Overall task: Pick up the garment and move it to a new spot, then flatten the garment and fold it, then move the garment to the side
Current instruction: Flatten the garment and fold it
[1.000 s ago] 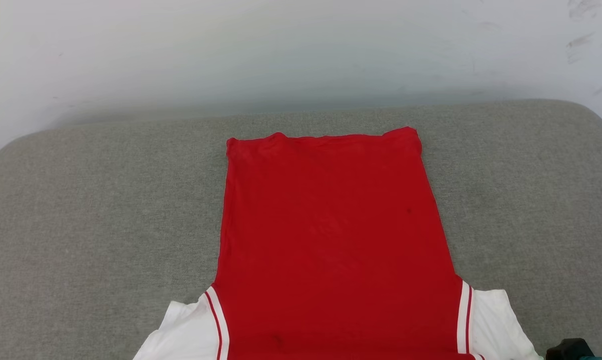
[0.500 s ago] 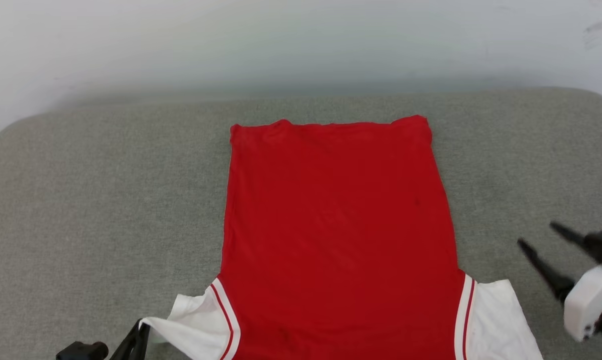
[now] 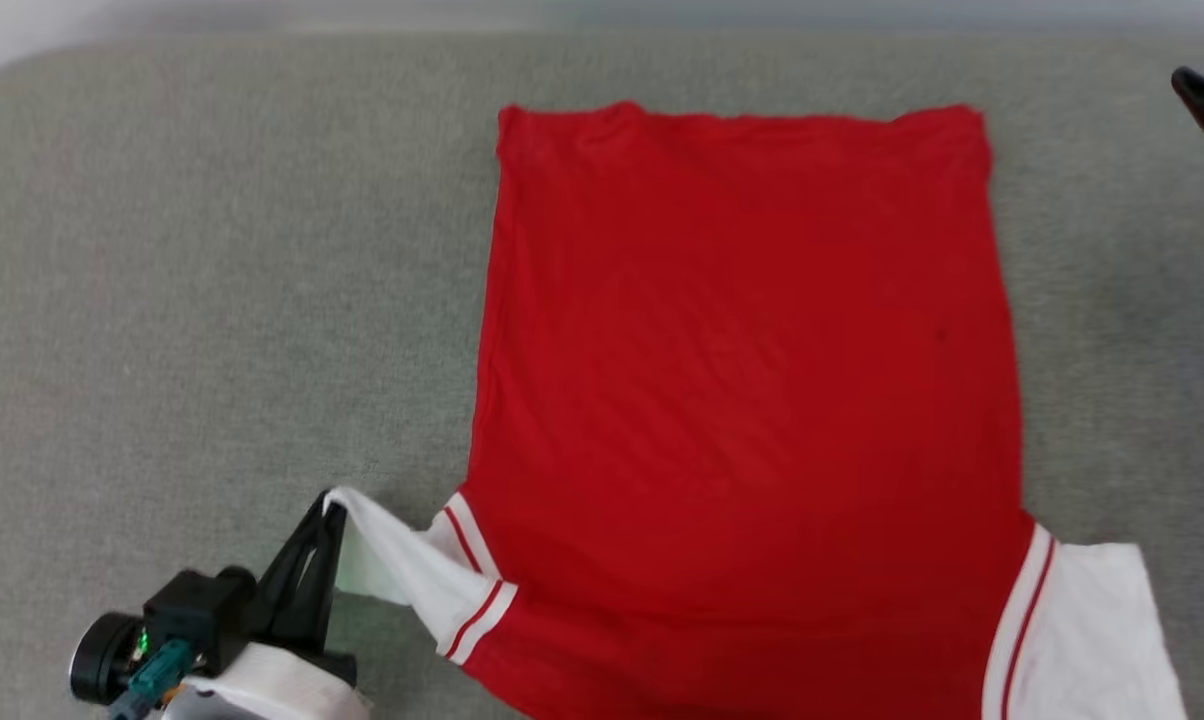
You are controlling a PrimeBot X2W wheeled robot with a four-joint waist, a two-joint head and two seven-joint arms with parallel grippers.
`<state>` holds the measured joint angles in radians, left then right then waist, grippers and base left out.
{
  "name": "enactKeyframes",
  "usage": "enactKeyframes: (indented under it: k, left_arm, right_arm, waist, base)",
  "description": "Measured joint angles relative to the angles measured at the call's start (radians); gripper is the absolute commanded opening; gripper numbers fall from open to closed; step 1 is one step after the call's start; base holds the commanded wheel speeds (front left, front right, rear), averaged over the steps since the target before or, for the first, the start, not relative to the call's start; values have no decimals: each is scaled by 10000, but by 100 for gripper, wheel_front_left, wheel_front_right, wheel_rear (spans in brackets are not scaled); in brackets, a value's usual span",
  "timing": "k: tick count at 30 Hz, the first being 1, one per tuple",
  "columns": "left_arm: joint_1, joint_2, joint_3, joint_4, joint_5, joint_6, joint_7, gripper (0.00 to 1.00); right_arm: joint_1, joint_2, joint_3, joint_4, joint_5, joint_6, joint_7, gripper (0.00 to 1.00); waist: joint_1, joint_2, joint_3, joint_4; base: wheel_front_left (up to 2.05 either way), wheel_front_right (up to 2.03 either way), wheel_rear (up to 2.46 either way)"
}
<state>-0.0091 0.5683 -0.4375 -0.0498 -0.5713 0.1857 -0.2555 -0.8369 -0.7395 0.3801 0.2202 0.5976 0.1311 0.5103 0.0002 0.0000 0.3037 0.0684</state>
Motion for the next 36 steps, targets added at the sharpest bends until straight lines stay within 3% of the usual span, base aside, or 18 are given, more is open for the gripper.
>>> enactKeyframes:
  k: [5,10,16,24,25,26,32,36]
  left_arm:
    - [-724,-244,-125,-82,301,-86,-17,0]
    - [-1271,-500,-203,-157,529,-150,-31,0]
    - [-1718,-757,-255,-209,830,-188,-44,0]
    - [-2099,-1018,-332,-159,1108,-378,-98,0]
    - [-2129,-1026,-332,-117,1110,-420,-111,0]
    - [-2168,-1041,-330,-63,1112,-445,-113,0]
    - [-2081,-1118,-144,174,1154,-460,-104,0]
    - [-1422,-1064,31,295,1095,-431,-104,0]
  right_arm:
    - [-1982,167,780,1024,757,0,3269,100]
    - [-3365,458,869,1946,800,-2,5578,100]
    - [-3950,1057,713,2763,278,-2,6531,100]
    - [-3822,1289,504,3076,-33,0,6464,100]
    - [-3818,1289,518,3074,-56,0,6404,65]
    - [-3790,1296,527,3080,-79,0,6314,0]
    - [-3636,1363,1162,3037,-163,-2,5726,0]
    - [-3247,1051,1871,2658,322,-2,5400,0]
  waist:
    - [1,0,983,408]
    - [1,0,1925,822]
    - [1,0,2945,1239]
    - [-6,0,3653,1579]
    - [-5,0,3648,1574]
    - [-5,0,3617,1560]
    - [-1,0,3042,1418]
    - [-2,0,2346,1226]
  base:
    - [0,0,0]
    - [0,0,0]
    - [0,0,0]
    - [0,0,0]
    - [0,0,0]
    - [0,0,0]
    - [0,0,0]
    - [0,0,0]
